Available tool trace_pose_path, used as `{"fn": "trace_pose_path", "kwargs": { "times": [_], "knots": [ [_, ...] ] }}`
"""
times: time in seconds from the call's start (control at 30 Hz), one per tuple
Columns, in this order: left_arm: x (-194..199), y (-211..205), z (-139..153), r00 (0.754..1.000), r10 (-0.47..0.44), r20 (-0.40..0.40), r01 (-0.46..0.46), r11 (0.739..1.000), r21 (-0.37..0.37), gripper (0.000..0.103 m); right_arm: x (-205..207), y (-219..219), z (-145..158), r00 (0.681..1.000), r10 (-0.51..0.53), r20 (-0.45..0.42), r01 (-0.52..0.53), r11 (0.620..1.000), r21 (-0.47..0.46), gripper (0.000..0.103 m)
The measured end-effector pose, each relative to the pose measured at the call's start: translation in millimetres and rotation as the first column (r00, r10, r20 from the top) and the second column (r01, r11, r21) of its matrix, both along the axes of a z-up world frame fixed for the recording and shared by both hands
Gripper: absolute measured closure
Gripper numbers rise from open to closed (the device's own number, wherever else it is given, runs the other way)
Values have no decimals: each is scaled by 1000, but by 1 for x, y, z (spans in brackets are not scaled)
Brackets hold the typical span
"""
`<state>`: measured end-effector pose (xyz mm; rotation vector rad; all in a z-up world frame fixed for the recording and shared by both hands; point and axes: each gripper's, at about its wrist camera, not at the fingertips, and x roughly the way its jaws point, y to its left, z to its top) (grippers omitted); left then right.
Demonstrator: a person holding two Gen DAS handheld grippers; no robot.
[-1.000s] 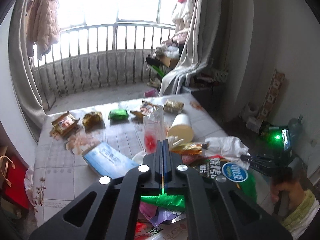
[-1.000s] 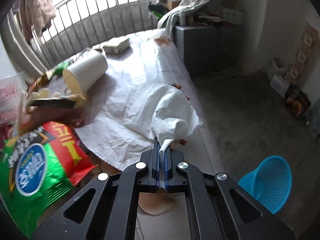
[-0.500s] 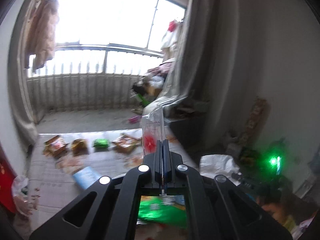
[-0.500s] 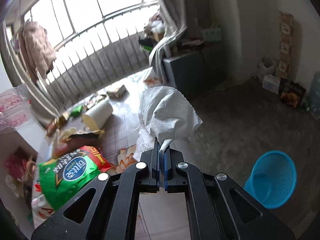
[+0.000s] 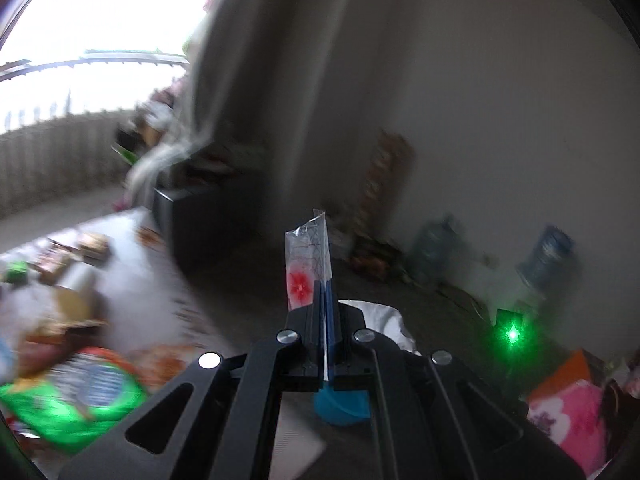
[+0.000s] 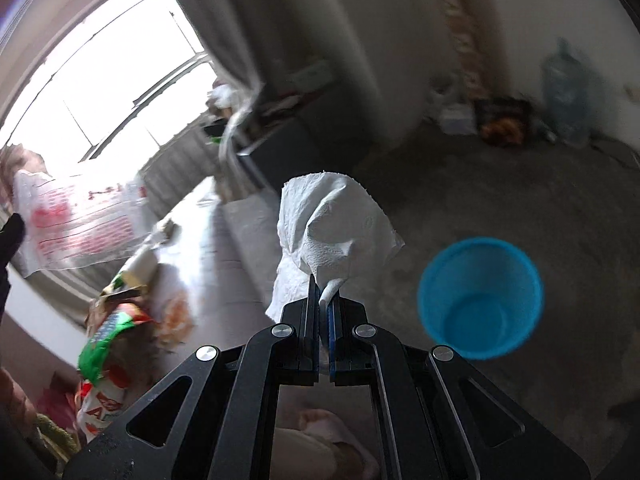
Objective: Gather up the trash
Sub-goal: 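Carry the tissue in the right tool while the left tool carries the wrapper to the blue basket, then open the left tool over the blue basket while the right tool opens too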
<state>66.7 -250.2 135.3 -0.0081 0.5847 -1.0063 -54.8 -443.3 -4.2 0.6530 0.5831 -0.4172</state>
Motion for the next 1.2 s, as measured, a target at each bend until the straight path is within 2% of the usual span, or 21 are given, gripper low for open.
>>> {"fn": "trace_pose_path", "kwargs": {
  "times": [0.1, 0.2, 0.33, 0.47, 0.63, 0.73, 0.8, 0.83, 0.87, 0.93, 1.03, 1.2],
  "knots": [
    [0, -50, -30, 995, -72, -70, 75, 996, 44, 103, -21, -22, -23, 998, -64, -26, 65, 996, 55, 101],
    [4, -106, -66, 975, -141, -170, 157, 984, 80, 103, -35, -50, -50, 989, -131, -71, 138, 985, 104, 101],
    [8, -177, -116, 948, -189, -257, 239, 954, 179, 102, -35, -83, -87, 974, -181, -137, 203, 966, 162, 101],
    [11, -244, -166, 927, -204, -314, 297, 912, 284, 102, -19, -115, -123, 956, -203, -212, 246, 948, 200, 101],
    [22, -294, -212, 912, -182, -366, 316, 882, 349, 102, 3, -151, -162, 934, -224, -279, 294, 925, 242, 101],
    [21, -315, -236, 899, -182, -398, 340, 862, 376, 101, 13, -169, -178, 925, -236, -298, 318, 911, 264, 96],
    [24, -330, -253, 899, -176, -401, 349, 841, 414, 99, 21, -181, -189, 918, -239, -317, 330, 903, 276, 83],
    [24, -332, -257, 903, -167, -395, 343, 835, 430, 93, 22, -183, -192, 917, -237, -321, 332, 901, 281, 69],
    [25, -335, -262, 906, -155, -394, 336, 830, 446, 90, 24, -188, -197, 912, -241, -331, 340, 897, 283, 64],
    [27, -337, -266, 907, -134, -400, 320, 835, 448, 76, 20, -191, -199, 906, -250, -342, 352, 893, 279, 63],
    [24, -331, -254, 914, -131, -384, 297, 862, 411, 67, 12, -191, -197, 910, -261, -323, 356, 890, 284, 59],
    [19, -317, -234, 926, -137, -351, 282, 871, 403, 59, -2, -177, -189, 918, -261, -298, 345, 897, 277, 57]
  ]
}}
